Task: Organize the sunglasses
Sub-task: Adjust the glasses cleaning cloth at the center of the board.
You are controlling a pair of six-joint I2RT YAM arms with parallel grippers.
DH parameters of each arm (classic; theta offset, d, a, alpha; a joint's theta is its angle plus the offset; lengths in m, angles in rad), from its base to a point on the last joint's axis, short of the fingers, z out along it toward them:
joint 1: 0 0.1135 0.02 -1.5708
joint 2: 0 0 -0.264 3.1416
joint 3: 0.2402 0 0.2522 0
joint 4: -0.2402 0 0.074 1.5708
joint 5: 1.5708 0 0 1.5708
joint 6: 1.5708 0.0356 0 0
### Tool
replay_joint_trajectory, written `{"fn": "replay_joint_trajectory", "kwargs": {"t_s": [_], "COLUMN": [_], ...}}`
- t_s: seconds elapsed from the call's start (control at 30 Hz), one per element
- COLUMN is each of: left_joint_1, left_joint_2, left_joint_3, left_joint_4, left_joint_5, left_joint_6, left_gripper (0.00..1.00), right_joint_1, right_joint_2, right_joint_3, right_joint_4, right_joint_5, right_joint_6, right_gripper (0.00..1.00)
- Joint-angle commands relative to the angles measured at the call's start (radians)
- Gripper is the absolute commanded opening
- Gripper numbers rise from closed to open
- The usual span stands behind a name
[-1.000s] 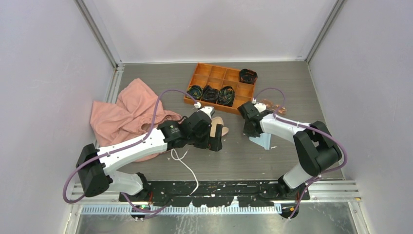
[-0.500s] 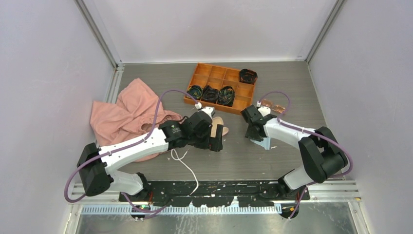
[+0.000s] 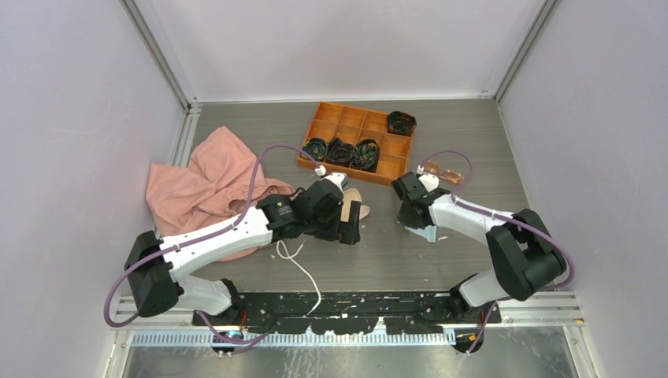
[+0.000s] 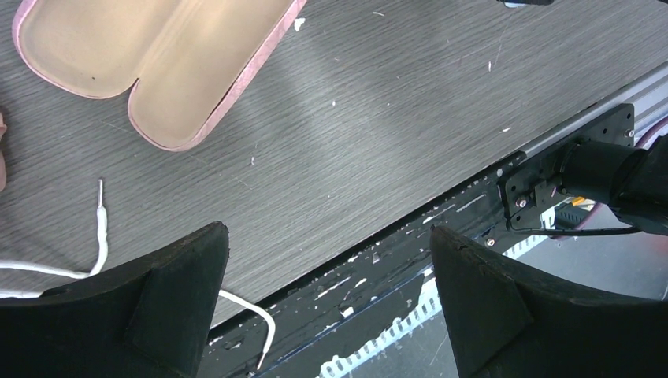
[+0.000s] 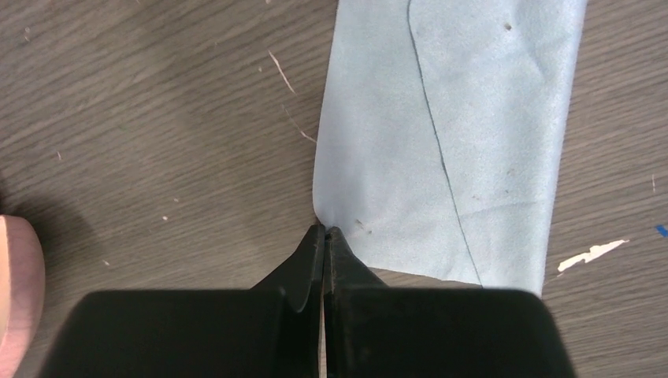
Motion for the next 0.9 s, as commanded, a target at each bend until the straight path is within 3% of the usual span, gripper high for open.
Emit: {"fn": "replay_joint_trajectory", "kwargs": {"t_s": [0.0, 0.27, 0.43, 0.53, 0.57, 0.67, 0.87], "left_joint_1": [-0.003, 0.004, 0.047, 0.048, 0.047, 0.031, -0.085], "left_joint_2": [-0.039, -0.07, -0.087, -0.089, -0.09, -0.093, 0.028], "left_joint_3": [0.001, 0.0, -0.043, -0.047, -0.045, -0.038, 0.009], "left_joint_4": [0.002, -0.057, -0.034, -0.028, -0.022, -0.013, 0.053], "left_joint_5": [-0.033, -0.122, -0.083, -0.069, -0.06, -0.06, -0.062], "left_joint_6": [-0.013, -0.034, -0.088, -0.09, -0.087, -0.092, -0.1], "left_gripper": [0.99, 1.0, 1.0, 1.0, 0.99, 0.99, 0.83], "right_joint_1": [0.006, 0.143, 0.261, 0.275, 0.276, 0.275, 0.271], "right_joint_2": [-0.063, -0.118, -0.086, -0.091, -0.118, -0.226, -0.455], "right_joint_3": [-0.028, -0.005, 0.022, 0.051, 0.058, 0.065, -0.009], "right_joint_4": [-0.024, -0.035, -0.027, -0.076, -0.102, -0.191, -0.372], "right_joint_5": [-0.056, -0.129, -0.126, -0.097, -0.074, 0.013, 0.135], "right_joint_6": [0.012, 0.077, 0.13, 0.127, 0.122, 0.118, 0.193], "right_gripper": [0.0, 0.01, 0.01, 0.31, 0.37, 0.42, 0.43]}}
